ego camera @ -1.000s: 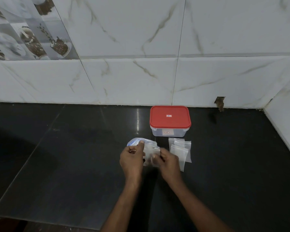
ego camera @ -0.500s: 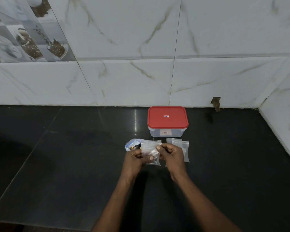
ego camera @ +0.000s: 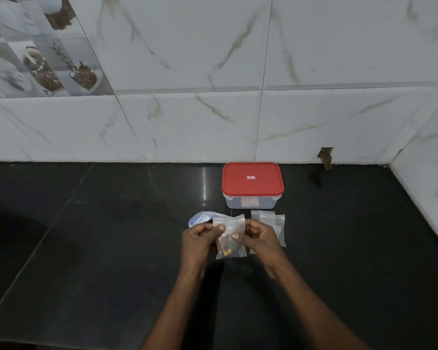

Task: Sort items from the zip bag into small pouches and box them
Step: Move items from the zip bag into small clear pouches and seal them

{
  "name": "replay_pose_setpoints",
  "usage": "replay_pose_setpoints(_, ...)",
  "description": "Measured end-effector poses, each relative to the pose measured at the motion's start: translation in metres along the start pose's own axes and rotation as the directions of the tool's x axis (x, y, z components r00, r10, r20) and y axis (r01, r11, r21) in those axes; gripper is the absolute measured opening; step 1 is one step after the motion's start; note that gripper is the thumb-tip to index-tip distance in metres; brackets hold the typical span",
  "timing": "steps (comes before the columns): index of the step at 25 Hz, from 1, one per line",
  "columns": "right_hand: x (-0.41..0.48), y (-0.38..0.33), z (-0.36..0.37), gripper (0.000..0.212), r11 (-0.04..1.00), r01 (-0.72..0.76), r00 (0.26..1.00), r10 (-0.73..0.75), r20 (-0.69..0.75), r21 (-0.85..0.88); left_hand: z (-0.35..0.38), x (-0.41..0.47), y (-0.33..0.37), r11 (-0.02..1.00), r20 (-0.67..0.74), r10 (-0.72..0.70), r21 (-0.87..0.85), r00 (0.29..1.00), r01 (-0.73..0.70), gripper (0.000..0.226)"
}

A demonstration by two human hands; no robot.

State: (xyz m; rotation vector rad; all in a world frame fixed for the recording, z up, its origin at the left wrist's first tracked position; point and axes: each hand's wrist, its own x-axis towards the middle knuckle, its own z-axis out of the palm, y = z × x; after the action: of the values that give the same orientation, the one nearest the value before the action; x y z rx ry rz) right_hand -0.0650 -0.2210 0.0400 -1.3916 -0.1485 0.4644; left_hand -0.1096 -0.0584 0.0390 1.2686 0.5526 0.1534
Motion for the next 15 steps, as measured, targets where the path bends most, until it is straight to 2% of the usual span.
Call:
replay_pose_setpoints(3,0.004,-0.004,0.003,0.01,0.998,0.062,0.995,-0.061,-0.075,0.011,0.006,-0.006,0.0,1.0,0.06,-0.007,0.006,0.998,0.007,0.012)
replay_pose_setpoints(8,0.007,-0.006,0.004,0.005,0.999,0.025,0.992,-0.029,-0.119,-0.038,0.011,-0.001,0.001,0.996,0.089,-0.034,0.085,0.995,0.026,0.01)
replay_pose_setpoints(10,0.007,-0.008,0.006,0.006,0.997,0.017,0.991,-0.026,-0.13,-0.073,0.013,0.002,0.0,0.995,0.106,-0.048,0.095,0.993,0.038,0.017)
replay_pose_setpoints(13,0.008,-0.006,0.007,0.006,0.994,-0.013,0.99,-0.003,-0.144,-0.107,0.017,0.002,0.001,0.994,0.12,-0.071,0.096,0.99,0.06,0.039)
replay_pose_setpoints(15,0.007,-0.004,0.006,0.007,0.993,-0.033,0.989,0.016,-0.148,-0.115,0.022,0.001,0.002,0.989,0.111,-0.101,0.116,0.989,0.088,0.037)
